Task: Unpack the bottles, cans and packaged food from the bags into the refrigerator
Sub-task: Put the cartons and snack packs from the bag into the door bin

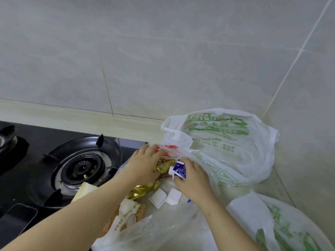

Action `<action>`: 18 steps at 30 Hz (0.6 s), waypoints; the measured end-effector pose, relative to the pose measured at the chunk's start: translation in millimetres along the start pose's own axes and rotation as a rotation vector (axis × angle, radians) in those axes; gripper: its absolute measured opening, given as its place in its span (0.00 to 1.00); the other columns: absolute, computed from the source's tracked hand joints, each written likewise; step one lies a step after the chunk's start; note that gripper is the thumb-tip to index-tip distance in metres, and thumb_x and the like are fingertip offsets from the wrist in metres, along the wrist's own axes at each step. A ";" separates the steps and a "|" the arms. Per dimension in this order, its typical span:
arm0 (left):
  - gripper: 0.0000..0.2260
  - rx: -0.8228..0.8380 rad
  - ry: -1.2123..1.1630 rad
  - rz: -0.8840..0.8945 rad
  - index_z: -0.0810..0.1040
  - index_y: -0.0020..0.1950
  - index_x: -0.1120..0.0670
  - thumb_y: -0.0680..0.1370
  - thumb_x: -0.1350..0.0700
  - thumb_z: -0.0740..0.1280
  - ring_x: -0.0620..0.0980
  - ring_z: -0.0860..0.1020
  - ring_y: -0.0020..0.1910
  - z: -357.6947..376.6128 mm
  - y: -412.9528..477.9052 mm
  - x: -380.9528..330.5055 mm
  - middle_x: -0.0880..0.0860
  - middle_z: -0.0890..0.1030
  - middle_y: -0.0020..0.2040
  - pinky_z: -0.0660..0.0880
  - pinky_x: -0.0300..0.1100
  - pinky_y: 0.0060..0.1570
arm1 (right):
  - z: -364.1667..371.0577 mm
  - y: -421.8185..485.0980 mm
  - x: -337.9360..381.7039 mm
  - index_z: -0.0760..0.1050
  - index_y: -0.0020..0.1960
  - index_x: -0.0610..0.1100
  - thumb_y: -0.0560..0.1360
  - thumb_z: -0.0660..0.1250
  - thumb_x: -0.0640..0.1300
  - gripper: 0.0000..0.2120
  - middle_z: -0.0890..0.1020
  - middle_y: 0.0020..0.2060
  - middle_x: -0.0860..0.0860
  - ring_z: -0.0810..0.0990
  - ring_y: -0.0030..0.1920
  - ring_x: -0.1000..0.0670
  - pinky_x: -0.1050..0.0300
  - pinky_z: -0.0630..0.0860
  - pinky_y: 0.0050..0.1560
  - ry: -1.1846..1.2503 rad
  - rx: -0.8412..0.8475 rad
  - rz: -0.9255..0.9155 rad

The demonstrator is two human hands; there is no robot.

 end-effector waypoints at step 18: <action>0.27 -0.055 -0.255 -0.124 0.62 0.69 0.44 0.72 0.39 0.65 0.50 0.63 0.70 47.8 38.1 -1.0 0.45 0.68 0.70 0.57 0.50 0.69 | 14.0 32.1 -22.7 0.49 0.75 0.57 0.71 0.63 0.61 0.38 0.66 0.70 0.52 0.67 0.68 0.48 0.53 0.69 0.60 -0.227 0.199 0.045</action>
Point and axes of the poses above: each hand's wrist, its own y-axis towards the middle knuckle, its own z-axis out of the palm, x = y × z, the point moved 1 cm from there along y, towards the middle knuckle
